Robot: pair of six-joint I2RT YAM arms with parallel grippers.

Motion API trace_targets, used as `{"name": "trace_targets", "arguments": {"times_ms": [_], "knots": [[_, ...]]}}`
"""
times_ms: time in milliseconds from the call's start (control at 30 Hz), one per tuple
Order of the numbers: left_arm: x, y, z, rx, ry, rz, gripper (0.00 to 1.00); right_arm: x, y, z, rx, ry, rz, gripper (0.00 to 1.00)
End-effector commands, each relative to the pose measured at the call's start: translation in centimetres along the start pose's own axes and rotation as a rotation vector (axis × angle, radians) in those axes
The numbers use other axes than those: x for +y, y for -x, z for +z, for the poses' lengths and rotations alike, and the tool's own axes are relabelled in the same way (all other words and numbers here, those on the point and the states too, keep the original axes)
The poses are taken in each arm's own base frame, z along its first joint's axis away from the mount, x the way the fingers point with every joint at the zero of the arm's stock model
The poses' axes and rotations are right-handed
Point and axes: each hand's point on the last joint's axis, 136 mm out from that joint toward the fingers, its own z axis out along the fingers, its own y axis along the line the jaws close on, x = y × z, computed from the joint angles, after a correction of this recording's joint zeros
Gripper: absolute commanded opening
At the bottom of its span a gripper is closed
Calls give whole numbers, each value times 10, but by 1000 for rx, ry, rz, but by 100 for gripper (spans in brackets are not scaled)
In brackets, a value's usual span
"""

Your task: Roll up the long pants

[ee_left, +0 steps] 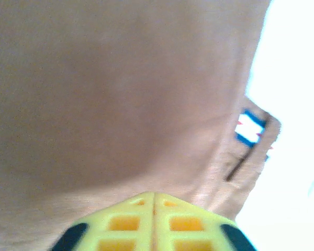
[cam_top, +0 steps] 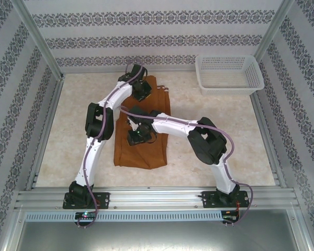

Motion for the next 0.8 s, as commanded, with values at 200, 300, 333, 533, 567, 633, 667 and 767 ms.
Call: {"name": "trace_targets", "arguments": {"times_ms": [200, 300, 333, 533, 567, 633, 667, 767], "knots": [[-21, 37, -137, -140, -29, 104, 100, -18, -19, -117, -102, -261, -408, 88], [1, 22, -168, -160, 37, 124, 97, -32, -39, -135, -113, -339, -486, 87], [10, 15, -179, -166, 51, 123, 95, -35, -47, -139, -116, -357, -510, 87], [90, -63, -203, -119, 63, 73, 93, -42, -97, -136, -113, -419, -614, 85], [102, -75, -205, -110, 60, 56, 92, -42, -105, -133, -117, -424, -632, 85], [114, -94, -209, -97, 33, 35, 92, -40, -116, -127, -120, -444, -678, 85], [120, -101, -212, -94, 30, 27, 92, -40, -119, -125, -118, -460, -702, 85], [133, -119, -221, -85, 54, 2, 92, -41, -127, -119, -100, -533, -803, 85]]}}
